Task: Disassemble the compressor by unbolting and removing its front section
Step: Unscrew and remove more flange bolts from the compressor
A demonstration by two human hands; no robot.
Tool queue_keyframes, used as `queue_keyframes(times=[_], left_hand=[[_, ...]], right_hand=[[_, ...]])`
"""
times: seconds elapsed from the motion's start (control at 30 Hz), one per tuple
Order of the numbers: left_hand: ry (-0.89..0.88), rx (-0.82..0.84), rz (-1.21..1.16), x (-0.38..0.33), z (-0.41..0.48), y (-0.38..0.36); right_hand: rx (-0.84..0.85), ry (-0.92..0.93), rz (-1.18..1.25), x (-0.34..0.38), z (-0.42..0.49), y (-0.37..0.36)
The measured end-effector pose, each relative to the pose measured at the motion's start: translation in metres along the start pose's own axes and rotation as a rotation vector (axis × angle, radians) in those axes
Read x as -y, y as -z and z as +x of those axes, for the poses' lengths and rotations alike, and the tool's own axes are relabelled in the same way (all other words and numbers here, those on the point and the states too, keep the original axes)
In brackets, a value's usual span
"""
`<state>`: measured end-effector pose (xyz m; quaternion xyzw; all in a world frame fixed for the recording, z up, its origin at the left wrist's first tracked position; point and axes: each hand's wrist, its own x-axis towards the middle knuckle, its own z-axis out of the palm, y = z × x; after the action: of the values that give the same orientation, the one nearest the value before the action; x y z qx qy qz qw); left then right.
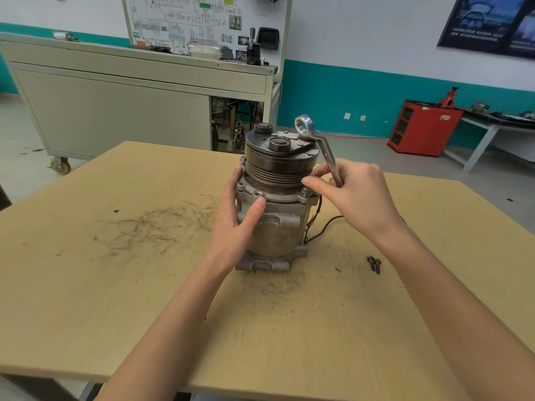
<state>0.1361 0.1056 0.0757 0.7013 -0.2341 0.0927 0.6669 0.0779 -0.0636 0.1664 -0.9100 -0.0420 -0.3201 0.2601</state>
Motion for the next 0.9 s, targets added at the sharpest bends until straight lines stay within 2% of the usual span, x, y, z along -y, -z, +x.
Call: queue_keyframes(times=[0.13,0.27,0.33,0.43,0.57,0.67,0.9], left_hand=[[0.005,0.002,-0.003,0.000,0.000,0.000],[0.002,0.002,-0.003,-0.001,-0.001,0.000],[0.000,0.003,-0.008,-0.001,-0.001,0.000],[0.009,0.007,-0.009,-0.002,-0.001,0.000],[0.016,0.009,-0.019,-0.002,-0.001,0.000],[0.012,0.006,-0.011,-0.002,-0.001,0.000],[-0.020,0.002,0.013,0.000,0.000,0.001]], right_hand=[[0.079,-0.007,-0.086,-0.002,-0.001,-0.004],[0.103,-0.010,-0.034,-0.002,-0.003,-0.002],[0.107,-0.048,0.093,-0.002,-0.003,0.003],[0.079,-0.164,0.404,0.001,0.001,0.021],[0.086,-0.145,0.668,0.008,0.005,0.044],[-0.078,0.055,0.503,0.015,0.002,0.042],[-0.355,0.610,-0.217,0.027,-0.001,0.007]])
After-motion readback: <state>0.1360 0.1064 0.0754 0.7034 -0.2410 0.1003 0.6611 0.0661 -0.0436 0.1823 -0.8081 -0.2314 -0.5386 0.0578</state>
